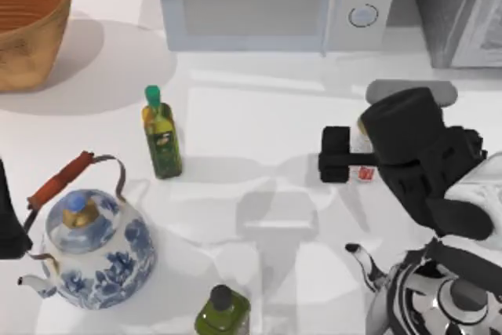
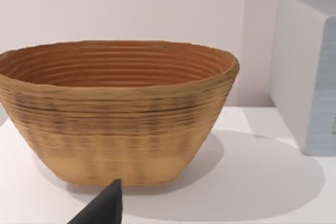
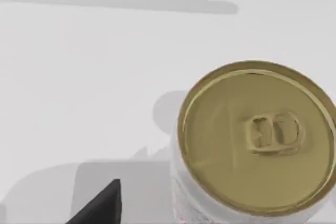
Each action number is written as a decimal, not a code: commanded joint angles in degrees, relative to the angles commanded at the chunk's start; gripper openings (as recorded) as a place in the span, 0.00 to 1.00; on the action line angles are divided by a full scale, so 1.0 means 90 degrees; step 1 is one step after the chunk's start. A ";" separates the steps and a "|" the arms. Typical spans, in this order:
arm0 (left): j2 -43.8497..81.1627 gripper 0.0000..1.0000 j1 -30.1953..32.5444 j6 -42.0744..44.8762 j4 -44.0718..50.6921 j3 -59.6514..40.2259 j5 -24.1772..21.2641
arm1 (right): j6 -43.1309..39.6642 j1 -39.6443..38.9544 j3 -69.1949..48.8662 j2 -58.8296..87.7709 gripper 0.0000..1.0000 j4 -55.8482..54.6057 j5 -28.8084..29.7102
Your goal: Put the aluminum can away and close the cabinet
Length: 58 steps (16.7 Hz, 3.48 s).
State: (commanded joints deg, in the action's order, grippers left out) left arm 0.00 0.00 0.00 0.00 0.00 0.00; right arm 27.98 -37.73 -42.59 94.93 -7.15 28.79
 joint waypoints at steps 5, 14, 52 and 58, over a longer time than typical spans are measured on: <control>0.0000 1.00 0.0000 0.0000 0.0000 0.0000 0.0000 | 0.0083 -0.0149 -0.0024 0.0261 1.00 0.0029 0.0092; 0.0000 1.00 0.0000 0.0000 0.0000 0.0000 0.0000 | -0.0274 0.0299 -0.0511 0.1266 1.00 -0.0667 -0.0196; 0.0000 1.00 0.0000 0.0000 0.0000 0.0000 0.0000 | -0.0392 0.0380 -0.1752 0.0721 0.00 0.1301 -0.0324; 0.0000 1.00 0.0000 0.0000 0.0000 0.0000 0.0000 | -0.0396 0.0430 -0.2608 -0.0203 0.00 0.2855 -0.0319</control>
State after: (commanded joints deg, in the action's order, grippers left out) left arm 0.00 0.00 0.00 0.00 0.00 0.00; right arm 24.42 -33.86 -66.06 93.10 18.54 25.92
